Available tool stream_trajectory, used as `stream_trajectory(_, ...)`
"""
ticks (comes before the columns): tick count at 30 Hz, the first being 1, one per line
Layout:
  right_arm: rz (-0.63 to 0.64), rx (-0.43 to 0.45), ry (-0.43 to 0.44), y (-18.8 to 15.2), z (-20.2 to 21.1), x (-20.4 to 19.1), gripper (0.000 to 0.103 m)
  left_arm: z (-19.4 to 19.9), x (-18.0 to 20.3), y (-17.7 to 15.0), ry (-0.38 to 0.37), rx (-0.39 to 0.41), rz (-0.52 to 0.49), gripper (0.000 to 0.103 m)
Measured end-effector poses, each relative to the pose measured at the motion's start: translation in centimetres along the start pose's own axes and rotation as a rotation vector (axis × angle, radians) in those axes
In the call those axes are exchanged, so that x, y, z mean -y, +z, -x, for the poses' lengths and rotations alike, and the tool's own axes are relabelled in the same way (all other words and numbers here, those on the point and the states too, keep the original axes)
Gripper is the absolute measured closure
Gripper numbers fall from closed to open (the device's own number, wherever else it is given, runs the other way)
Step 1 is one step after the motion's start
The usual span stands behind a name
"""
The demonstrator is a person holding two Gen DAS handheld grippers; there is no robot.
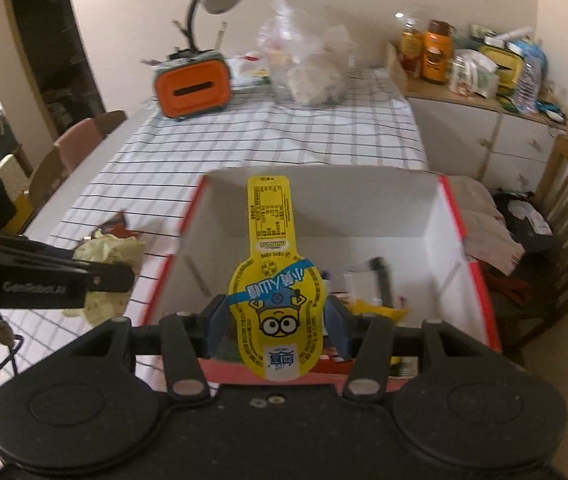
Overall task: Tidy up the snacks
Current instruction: 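Carry the cream packet and yellow Minion snack with both grippers into the box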
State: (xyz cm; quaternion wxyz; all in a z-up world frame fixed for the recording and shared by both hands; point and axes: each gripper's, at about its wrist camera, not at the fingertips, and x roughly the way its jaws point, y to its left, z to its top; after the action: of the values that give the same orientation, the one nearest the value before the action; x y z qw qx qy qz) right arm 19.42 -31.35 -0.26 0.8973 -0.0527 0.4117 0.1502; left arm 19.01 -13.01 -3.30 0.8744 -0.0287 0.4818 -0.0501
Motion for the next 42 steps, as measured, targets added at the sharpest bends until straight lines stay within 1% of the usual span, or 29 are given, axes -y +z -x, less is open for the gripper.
stream_trajectory(4, -0.012, -0.010, -0.033, 0.0, -0.5, 2.5, 0.052, -1.2, 2.2, 0.6, 0.003, -0.002, -0.034, 0.070)
stream_trajectory(10, -0.017, -0.049, -0.057, 0.2, -2.1, 5.3, 0.052, -3.7, 5.0, 1.5, 0.012, -0.031, -0.070, 0.070)
stream_trajectory(18, 0.045, -0.106, -0.071, 0.4, -4.7, 5.9, 0.052, -6.8, 7.8, 2.4, 0.029, -0.076, -0.124, 0.070)
stream_trajectory(20, 0.055, -0.119, -0.072, 0.5, -5.4, 5.9, 0.052, -7.8, 8.0, 2.7, 0.039, -0.098, -0.117, 0.070)
stream_trajectory(23, 0.064, -0.134, -0.062, 0.7, -6.3, 6.0, 0.052, -9.1, 8.0, 3.0, 0.033, -0.144, -0.096, 0.070)
stream_trajectory(26, 0.078, -0.149, -0.049, 1.0, -6.8, 5.9, 0.052, -10.2, 7.9, 3.3, 0.048, -0.184, -0.078, 0.070)
stream_trajectory(32, 0.097, -0.170, -0.030, 1.3, -7.3, 5.8, 0.052, -11.4, 7.2, 3.3, 0.065, -0.246, -0.032, 0.070)
stream_trajectory(38, 0.099, -0.174, -0.021, 1.2, -7.3, 6.0, 0.052, -11.7, 7.1, 3.0, 0.076, -0.262, -0.028, 0.069)
stream_trajectory(42, 0.091, -0.173, -0.011, 1.1, -7.1, 6.2, 0.051, -11.3, 7.3, 3.0, 0.076, -0.244, -0.038, 0.068)
